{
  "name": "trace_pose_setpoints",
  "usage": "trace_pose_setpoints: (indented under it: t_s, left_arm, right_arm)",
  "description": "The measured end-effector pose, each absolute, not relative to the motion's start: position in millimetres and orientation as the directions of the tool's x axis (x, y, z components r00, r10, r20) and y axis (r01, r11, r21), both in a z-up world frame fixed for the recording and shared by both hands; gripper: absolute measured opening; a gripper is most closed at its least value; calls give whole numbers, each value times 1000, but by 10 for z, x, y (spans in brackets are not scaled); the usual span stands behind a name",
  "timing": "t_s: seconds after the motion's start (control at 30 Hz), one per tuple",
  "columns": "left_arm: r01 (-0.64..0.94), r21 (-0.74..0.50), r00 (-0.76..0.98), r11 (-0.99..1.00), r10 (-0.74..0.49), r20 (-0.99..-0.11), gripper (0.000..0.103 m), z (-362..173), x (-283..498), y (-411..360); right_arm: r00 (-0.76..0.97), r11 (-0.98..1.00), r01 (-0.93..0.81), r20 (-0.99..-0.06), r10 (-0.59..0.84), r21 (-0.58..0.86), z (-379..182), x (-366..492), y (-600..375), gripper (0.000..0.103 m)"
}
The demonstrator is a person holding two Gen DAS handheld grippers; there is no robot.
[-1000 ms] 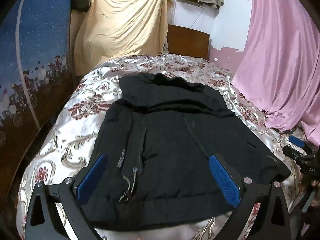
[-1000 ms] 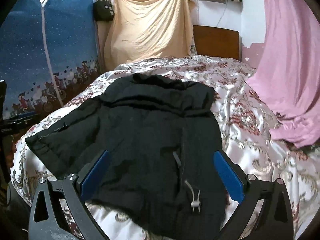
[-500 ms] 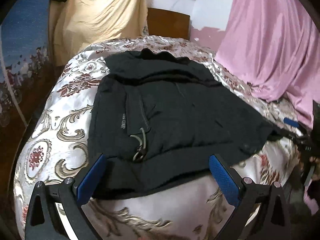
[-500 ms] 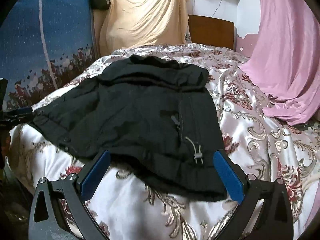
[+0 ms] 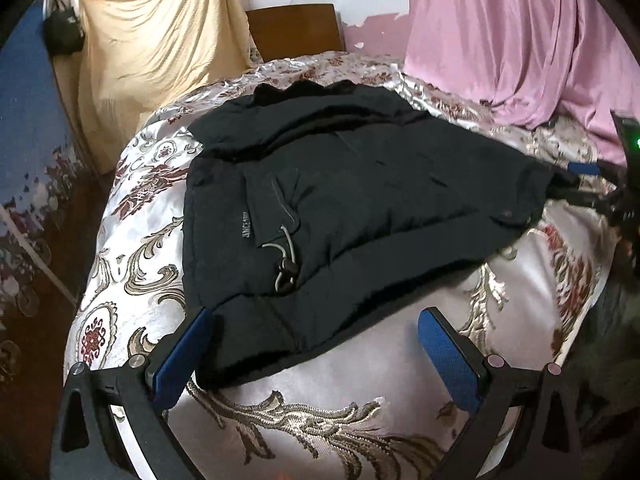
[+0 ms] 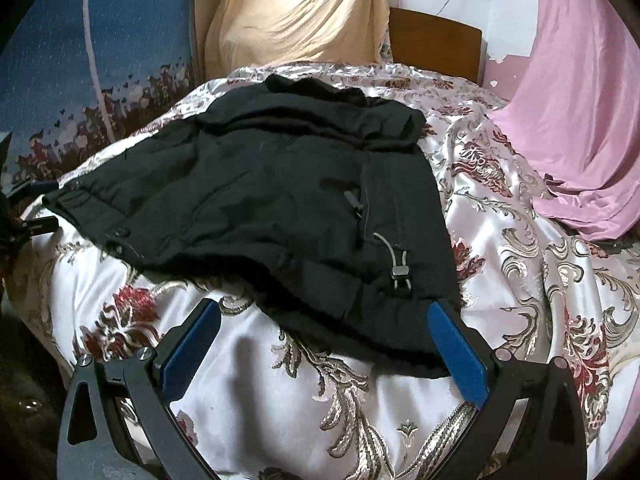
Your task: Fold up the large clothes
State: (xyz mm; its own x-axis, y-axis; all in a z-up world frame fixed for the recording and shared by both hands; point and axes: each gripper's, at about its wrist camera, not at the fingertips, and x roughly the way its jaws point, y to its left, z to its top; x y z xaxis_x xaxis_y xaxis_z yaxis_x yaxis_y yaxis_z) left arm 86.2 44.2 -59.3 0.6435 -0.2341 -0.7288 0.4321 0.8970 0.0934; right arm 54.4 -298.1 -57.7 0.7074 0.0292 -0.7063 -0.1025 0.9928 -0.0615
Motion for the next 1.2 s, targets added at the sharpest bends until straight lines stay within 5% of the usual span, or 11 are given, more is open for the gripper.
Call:
trace_pose_setpoints:
  t_s: [0.67,1.2]
  left_arm:
    - [302,100,646,948,-126,-753,103,-662,1011,527]
    - [330,238,707,914,-72,-703,103,-612,953,370]
  right_arm:
    - [717,977,-120,-697,-37,-175,-688,624,-3003,101]
    - [764,894,-237,-642,-70,-380,-602,542,-2818,101]
